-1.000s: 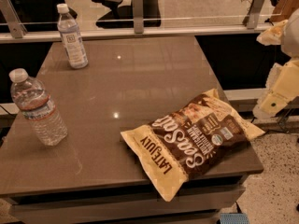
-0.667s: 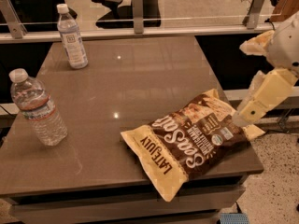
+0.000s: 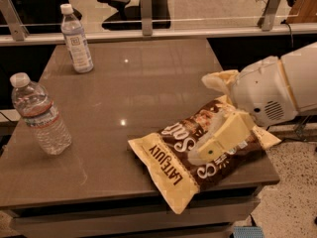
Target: Knock water bottle over
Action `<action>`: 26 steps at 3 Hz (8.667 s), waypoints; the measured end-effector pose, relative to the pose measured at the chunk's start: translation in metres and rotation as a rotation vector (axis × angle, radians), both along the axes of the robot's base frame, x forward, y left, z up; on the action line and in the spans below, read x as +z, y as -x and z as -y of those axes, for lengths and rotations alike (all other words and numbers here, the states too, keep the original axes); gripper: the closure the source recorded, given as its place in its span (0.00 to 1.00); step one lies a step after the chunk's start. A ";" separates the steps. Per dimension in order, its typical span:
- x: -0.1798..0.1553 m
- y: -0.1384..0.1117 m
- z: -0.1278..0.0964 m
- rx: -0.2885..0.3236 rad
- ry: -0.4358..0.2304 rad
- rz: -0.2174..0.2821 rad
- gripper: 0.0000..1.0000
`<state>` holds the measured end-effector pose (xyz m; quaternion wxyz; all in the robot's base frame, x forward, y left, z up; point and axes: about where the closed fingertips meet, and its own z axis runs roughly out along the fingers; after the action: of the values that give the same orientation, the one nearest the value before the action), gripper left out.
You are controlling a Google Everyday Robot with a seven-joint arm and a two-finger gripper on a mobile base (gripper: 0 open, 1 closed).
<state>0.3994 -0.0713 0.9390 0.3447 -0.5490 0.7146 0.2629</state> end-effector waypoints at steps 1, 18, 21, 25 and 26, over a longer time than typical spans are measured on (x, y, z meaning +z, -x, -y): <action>0.015 0.007 -0.021 0.019 -0.085 -0.015 0.00; 0.041 -0.118 -0.175 0.291 0.068 0.174 1.00; -0.056 -0.153 -0.113 0.265 0.648 0.091 1.00; -0.098 -0.144 -0.118 0.309 0.754 0.054 0.05; -0.099 -0.141 -0.117 0.319 0.747 0.049 0.00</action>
Offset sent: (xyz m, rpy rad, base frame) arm -0.0076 0.0213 0.0139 0.0839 0.0153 0.0204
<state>0.5403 0.0461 0.8400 0.0935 -0.7466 0.6583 0.0223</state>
